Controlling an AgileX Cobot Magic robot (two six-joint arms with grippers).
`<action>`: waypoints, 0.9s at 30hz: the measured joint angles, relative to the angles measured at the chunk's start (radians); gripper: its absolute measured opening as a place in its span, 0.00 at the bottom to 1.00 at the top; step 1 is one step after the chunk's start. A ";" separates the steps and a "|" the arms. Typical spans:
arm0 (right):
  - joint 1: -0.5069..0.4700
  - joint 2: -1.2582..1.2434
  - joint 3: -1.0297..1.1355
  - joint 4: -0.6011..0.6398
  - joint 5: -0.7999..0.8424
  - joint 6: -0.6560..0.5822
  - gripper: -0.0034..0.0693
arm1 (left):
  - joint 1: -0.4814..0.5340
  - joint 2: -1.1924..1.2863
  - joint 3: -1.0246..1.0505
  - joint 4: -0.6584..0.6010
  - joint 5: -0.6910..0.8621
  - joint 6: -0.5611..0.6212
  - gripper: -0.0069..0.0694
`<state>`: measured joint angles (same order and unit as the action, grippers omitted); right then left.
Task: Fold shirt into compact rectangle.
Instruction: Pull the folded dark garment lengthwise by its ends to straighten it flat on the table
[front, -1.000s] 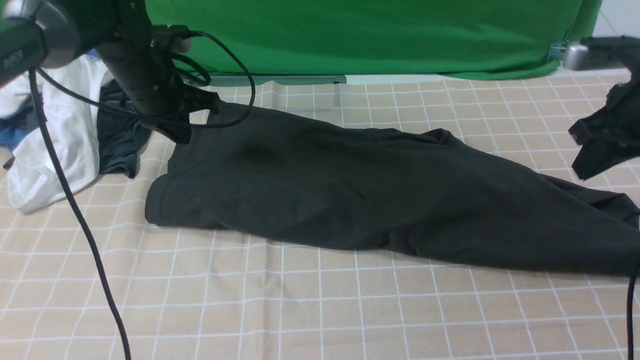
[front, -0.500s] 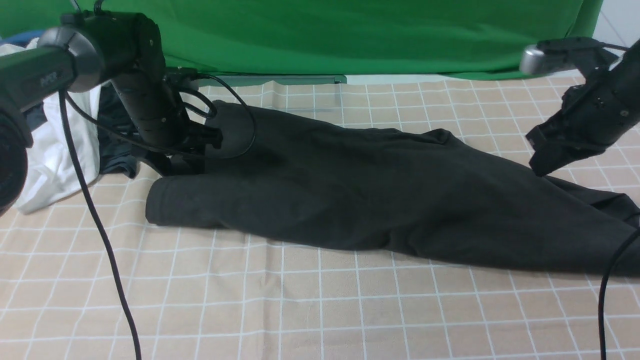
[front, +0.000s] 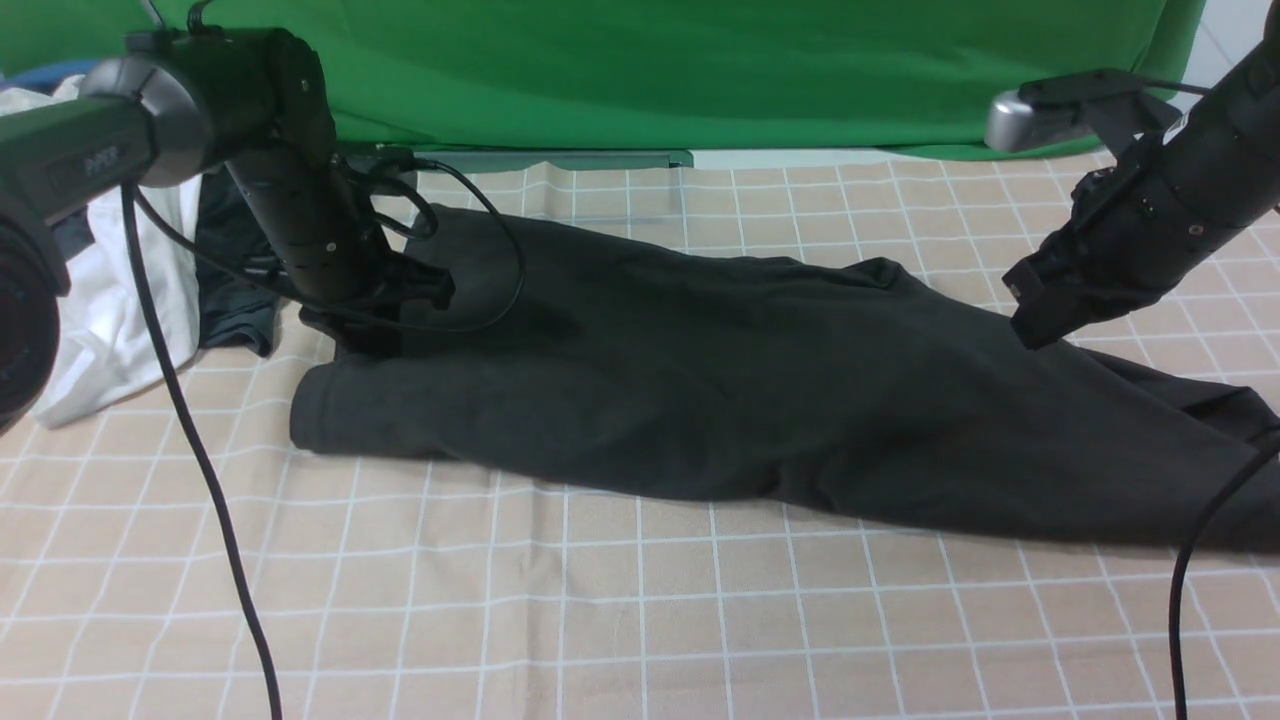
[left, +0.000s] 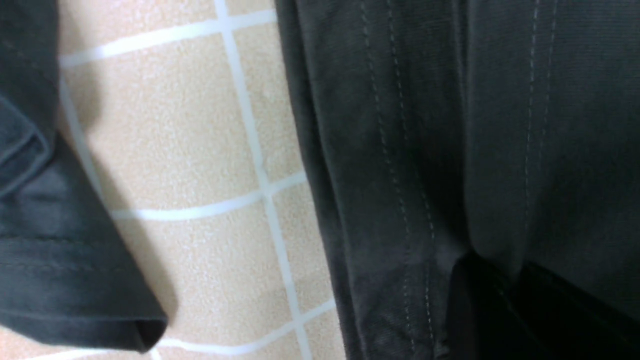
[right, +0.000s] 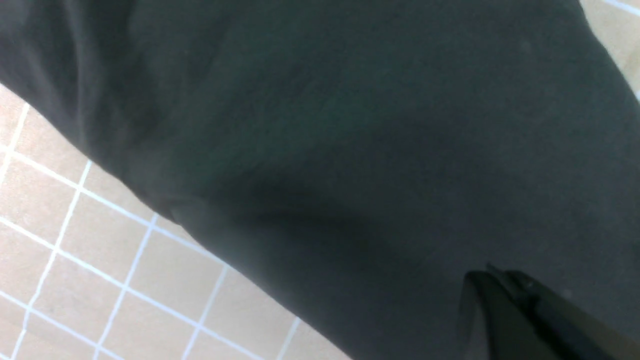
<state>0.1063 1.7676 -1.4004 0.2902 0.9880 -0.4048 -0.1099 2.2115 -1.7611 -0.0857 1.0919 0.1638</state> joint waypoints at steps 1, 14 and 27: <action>0.000 0.000 0.000 0.000 0.000 0.000 0.10 | 0.000 -0.002 0.000 0.001 0.011 0.000 0.13; 0.000 0.000 0.000 -0.001 0.010 -0.015 0.10 | 0.000 -0.132 0.023 0.038 0.118 -0.096 0.13; -0.001 0.000 0.000 -0.179 -0.003 -0.017 0.31 | 0.000 -0.141 0.124 0.137 0.056 -0.157 0.16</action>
<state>0.1052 1.7676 -1.4004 0.1114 0.9850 -0.4218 -0.1099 2.0703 -1.6371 0.0509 1.1474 0.0068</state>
